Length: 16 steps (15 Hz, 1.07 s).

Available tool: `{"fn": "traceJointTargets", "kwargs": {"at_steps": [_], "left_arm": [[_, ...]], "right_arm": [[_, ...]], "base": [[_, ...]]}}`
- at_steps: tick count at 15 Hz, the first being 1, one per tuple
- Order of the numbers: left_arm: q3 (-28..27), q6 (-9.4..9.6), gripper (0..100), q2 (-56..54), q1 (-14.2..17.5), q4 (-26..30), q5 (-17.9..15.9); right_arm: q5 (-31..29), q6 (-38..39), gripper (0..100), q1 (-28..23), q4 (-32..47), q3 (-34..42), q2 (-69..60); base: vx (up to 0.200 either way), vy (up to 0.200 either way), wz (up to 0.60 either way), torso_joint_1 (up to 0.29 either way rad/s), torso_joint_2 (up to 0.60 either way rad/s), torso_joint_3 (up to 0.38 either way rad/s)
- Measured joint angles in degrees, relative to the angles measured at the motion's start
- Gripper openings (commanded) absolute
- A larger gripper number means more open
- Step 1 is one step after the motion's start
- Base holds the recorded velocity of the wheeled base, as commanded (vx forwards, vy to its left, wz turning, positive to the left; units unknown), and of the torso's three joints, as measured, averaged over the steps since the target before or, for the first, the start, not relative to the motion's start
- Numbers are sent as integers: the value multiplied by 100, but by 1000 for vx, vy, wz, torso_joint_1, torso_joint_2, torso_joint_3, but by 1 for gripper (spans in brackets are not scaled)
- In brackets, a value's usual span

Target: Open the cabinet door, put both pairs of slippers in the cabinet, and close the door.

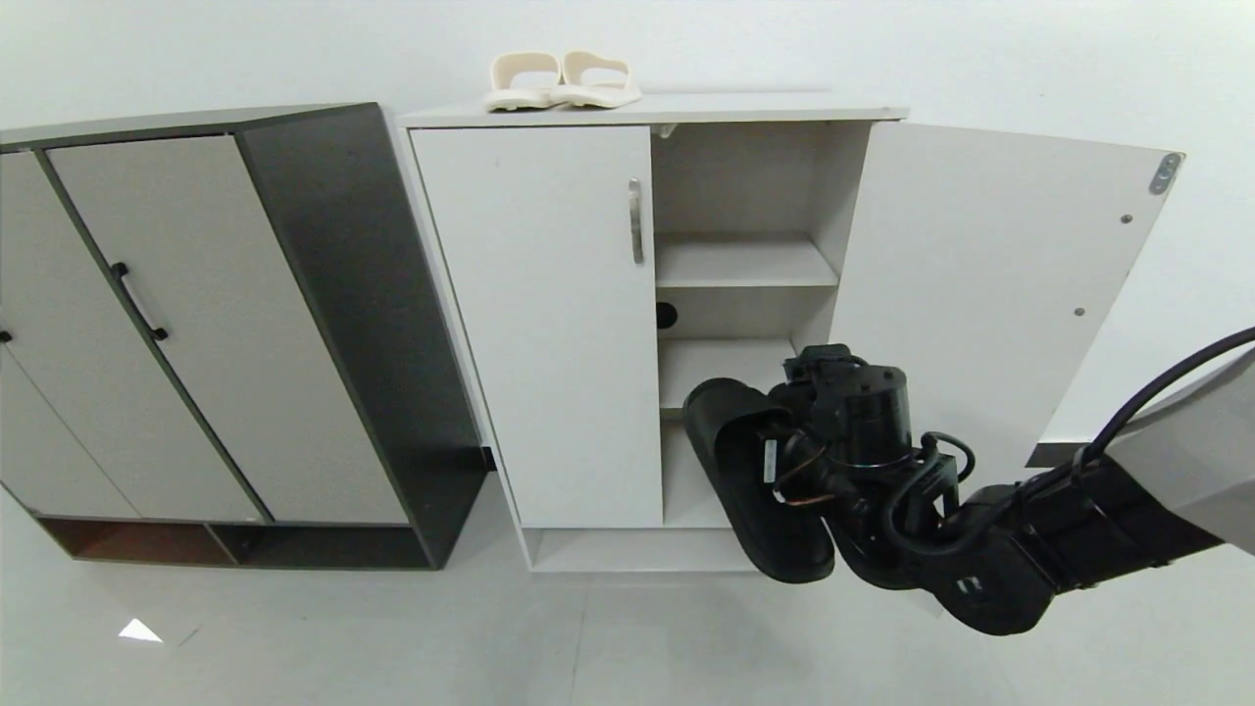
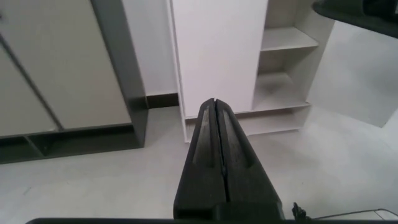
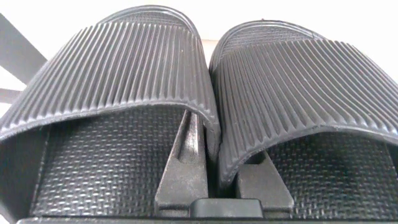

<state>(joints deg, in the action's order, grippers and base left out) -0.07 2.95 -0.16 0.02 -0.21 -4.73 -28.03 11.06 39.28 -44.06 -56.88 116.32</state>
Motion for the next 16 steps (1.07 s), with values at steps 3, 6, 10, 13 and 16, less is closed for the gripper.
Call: {"fn": "traceJointTargets", "kwargs": {"at_steps": [3,6,10,13,16], "left_arm": [[-2,-68,0,0,11,-6,-2],[-2,-84,0,2,7,-4,6],[-2,-84,0,5,5,-1,5],[-2,-72,0,5,5,-4,0],[0,-68,0,5,5,-4,2]], "right_arm": [[-163,422,0,328,703,-282,55],[-733,1056,0,584,1640,-979,243],[-917,1143,0,708,1746,-1420,686],[-1042,1139,0,711,1751,-1707,1047],[-1220,980,0,661,1636,-2057,1419]], "base": [[0,0,0,0,0,0],[0,0,0,0,0,0],[0,0,0,0,0,0],[0,0,0,0,0,0],[0,0,0,-1,1,-35]]}}
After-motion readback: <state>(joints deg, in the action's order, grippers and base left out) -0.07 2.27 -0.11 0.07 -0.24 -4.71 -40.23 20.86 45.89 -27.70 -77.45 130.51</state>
